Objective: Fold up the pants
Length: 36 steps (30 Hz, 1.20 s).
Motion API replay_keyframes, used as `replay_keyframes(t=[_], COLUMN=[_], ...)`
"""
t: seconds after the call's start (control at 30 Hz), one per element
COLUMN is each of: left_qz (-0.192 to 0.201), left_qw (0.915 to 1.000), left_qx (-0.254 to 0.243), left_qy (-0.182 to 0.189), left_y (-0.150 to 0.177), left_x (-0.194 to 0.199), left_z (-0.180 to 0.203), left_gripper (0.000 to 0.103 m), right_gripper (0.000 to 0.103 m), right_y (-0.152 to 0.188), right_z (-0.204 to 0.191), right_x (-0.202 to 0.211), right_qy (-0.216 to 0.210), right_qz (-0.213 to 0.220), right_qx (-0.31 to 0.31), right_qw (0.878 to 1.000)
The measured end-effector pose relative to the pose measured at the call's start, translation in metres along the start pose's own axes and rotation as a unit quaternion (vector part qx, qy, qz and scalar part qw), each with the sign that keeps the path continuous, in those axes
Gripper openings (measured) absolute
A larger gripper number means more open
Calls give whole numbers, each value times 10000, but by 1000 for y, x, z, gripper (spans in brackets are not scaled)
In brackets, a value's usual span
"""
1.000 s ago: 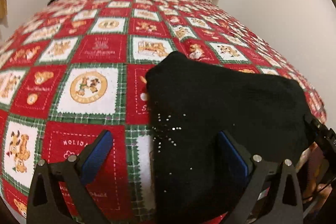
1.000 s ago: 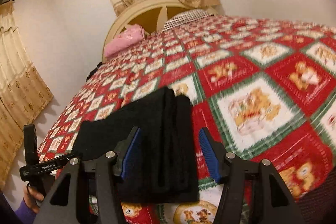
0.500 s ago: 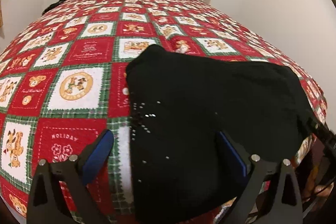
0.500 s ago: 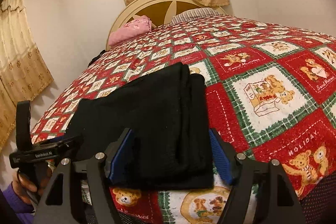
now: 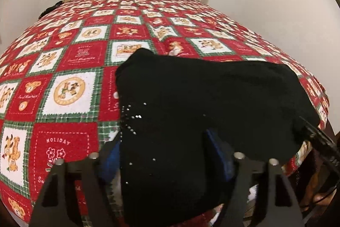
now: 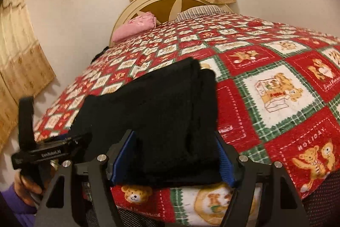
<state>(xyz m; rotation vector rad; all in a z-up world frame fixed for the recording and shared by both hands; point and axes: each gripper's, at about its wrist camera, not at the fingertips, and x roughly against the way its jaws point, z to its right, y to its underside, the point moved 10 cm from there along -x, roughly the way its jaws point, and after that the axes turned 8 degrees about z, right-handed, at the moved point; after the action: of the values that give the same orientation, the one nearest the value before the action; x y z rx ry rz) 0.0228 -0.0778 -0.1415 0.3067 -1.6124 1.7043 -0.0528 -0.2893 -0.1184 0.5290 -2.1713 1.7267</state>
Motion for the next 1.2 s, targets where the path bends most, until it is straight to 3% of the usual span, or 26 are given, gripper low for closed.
replay_keyframes(t=[0.07, 0.13, 0.2, 0.27, 0.43, 0.53, 0.7, 1.2], left_qz=[7, 34, 54, 65, 172, 252, 462, 581], left_qw=[10000, 9999, 9998, 9998, 9998, 9996, 9983, 9976], left_qx=[-24, 4, 9, 16, -20, -139, -339, 36], left_qy=[57, 141, 211, 173, 43, -33, -93, -363], left_y=[-1, -2, -4, -5, -10, -12, -18, -33], left_x=[1, 3, 4, 5, 10, 13, 23, 35], left_z=[2, 4, 6, 6, 3, 4, 6, -34], left_gripper=[63, 44, 34, 30, 17, 15, 14, 14], right_gripper=[63, 53, 45, 42, 35, 34, 33, 33], right_y=[2, 4, 4, 4, 6, 7, -5, -13], right_z=[0, 0, -4, -5, -27, -39, -41, -92], right_x=[-1, -1, -2, -2, 2, 5, 17, 16], right_qy=[165, 283, 243, 313, 882, 1115, 819, 327], right_qz=[-19, -81, -149, -130, 23, 131, 249, 372], right_qx=[155, 307, 355, 393, 1519, 2061, 1570, 1499], right_qw=[9997, 9991, 9990, 9987, 9844, 9721, 9839, 9875])
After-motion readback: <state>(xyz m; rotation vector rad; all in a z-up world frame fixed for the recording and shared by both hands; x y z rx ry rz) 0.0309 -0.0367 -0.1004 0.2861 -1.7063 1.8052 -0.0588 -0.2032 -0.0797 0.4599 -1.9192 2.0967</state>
